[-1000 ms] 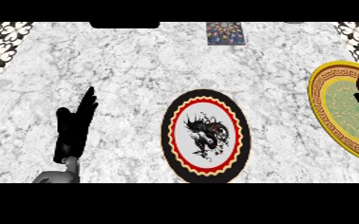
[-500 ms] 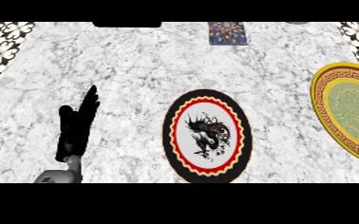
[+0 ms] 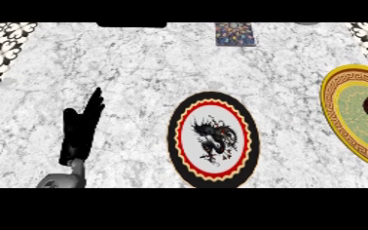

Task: Pick the cupcake from the plate and place it in the plate

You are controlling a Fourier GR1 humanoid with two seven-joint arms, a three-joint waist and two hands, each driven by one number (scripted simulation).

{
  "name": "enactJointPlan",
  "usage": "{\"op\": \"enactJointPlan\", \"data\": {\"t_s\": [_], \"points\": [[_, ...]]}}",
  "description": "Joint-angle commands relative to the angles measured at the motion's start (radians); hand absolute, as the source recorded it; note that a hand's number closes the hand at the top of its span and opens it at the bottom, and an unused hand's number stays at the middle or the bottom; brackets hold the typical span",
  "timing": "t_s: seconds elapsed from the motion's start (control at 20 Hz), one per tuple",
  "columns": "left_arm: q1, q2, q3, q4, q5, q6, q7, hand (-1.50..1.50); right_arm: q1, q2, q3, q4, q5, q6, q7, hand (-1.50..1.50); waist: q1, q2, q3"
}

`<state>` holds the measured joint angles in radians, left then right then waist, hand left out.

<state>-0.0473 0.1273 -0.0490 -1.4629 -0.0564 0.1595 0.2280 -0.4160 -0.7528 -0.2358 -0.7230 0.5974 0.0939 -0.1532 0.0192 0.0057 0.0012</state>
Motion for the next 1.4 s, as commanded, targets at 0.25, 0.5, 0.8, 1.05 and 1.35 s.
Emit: {"op": "enactJointPlan", "data": {"t_s": [0.25,0.5,0.8,1.05,1.35], "points": [[-0.014,0.003,0.012,-0.019,-0.005,-0.003,0.035,0.00,-0.098,-0.043,-0.046,0.217,-0.045,0.085,-0.318,-1.50,-0.006,0.000,0.001],[0.023,0.023,0.030,-0.035,0.016,-0.022,0.017,0.00,-0.130,-0.010,-0.252,0.215,-0.292,0.179,-0.409,-1.50,-0.019,-0.006,0.003],[0.044,-0.029,-0.010,-0.038,-0.019,0.018,-0.002,0.00,-0.043,-0.082,-0.379,0.318,-0.438,0.390,-0.474,-1.50,-0.025,-0.006,0.000],[0.012,0.021,0.034,-0.038,0.019,-0.043,0.030,0.00,-0.038,-0.141,-0.366,0.430,-0.422,0.456,-0.566,-1.50,-0.004,0.000,0.002],[0.022,-0.039,-0.020,-0.048,-0.040,0.013,0.028,0.00,-0.031,-0.095,-0.334,0.419,-0.418,0.449,-0.647,-1.50,-0.005,-0.001,0.002]]}}
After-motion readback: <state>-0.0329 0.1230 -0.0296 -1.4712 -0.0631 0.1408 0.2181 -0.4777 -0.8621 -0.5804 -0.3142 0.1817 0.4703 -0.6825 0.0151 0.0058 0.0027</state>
